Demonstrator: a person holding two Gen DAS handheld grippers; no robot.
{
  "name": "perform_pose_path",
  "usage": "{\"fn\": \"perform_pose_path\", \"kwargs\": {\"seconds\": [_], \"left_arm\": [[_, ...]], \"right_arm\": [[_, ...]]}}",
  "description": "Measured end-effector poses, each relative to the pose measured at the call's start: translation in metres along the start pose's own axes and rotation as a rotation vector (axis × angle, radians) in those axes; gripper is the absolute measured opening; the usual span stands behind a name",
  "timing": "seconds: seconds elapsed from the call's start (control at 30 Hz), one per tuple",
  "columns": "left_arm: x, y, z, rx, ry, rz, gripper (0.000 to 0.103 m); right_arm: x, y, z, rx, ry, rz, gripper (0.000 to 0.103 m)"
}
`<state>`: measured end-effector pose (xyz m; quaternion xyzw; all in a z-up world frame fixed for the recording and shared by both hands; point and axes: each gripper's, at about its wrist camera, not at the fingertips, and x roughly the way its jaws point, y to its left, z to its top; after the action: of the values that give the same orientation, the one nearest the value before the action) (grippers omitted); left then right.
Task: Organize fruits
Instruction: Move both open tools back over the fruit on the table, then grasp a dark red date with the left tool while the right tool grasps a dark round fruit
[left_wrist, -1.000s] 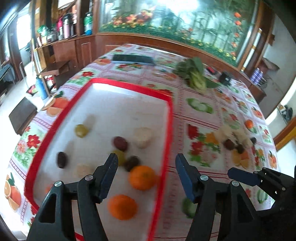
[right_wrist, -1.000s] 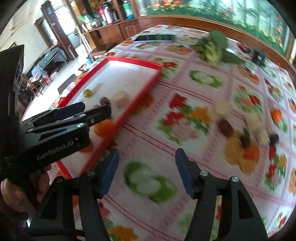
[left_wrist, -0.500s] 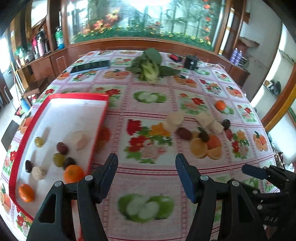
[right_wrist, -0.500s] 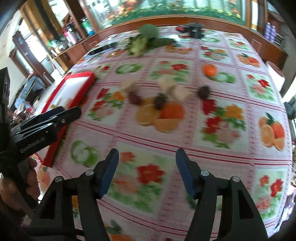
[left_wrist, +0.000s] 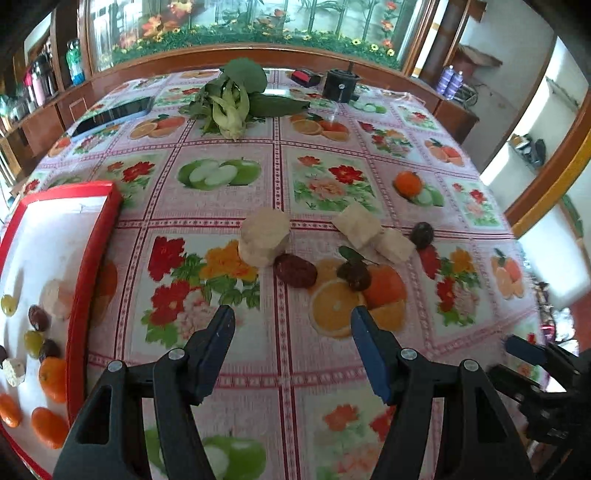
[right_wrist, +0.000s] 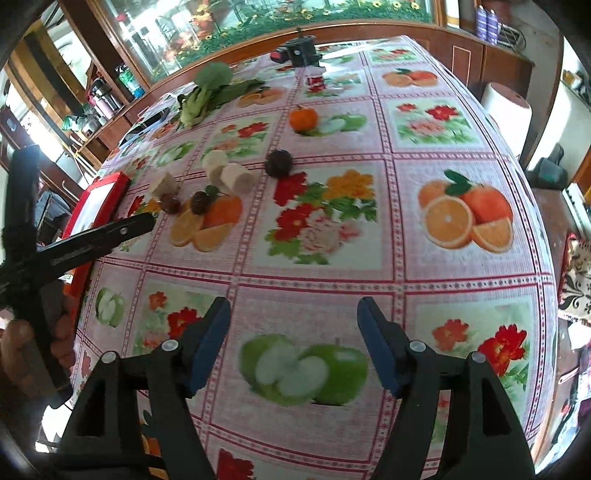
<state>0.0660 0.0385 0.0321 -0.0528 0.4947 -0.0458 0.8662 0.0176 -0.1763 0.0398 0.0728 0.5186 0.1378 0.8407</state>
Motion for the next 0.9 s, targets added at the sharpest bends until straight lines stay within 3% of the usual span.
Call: {"fn": "perform_pose_path", "kwargs": {"seconds": [0.13, 0.33, 0.4, 0.47, 0.5, 0.67, 0.9], "left_arm": [[0.017, 0.005, 0.005, -0.079, 0.016, -0.012, 0.065], [0.031, 0.003, 0.012, -0.123, -0.011, 0.036, 0.063], [0.031, 0.002, 0.012, -0.118, -0.028, 0.046, 0.052], [0.031, 0.002, 0.011, -0.097, -0.039, 0.047, 0.032], [0.03, 0.003, 0.009, -0.094, -0.04, 0.035, 0.03], [0.024, 0.005, 0.001, -0.084, -0.034, -0.007, 0.03], [0.006, 0.012, -0.022, -0.073, -0.01, -0.05, 0.03]], "right_arm": [[0.001, -0.009, 0.0, 0.016, 0.0, 0.016, 0.071], [0.004, -0.016, 0.002, 0.021, 0.006, 0.034, 0.071], [0.005, -0.017, 0.004, 0.02, 0.007, 0.039, 0.071], [0.006, -0.016, 0.006, 0.015, 0.007, 0.039, 0.071], [0.008, -0.015, 0.007, 0.011, 0.007, 0.04, 0.071], [0.019, -0.003, 0.021, -0.009, 0.005, 0.061, 0.072], [0.057, 0.054, 0.048, -0.127, 0.017, 0.108, 0.072]]}}
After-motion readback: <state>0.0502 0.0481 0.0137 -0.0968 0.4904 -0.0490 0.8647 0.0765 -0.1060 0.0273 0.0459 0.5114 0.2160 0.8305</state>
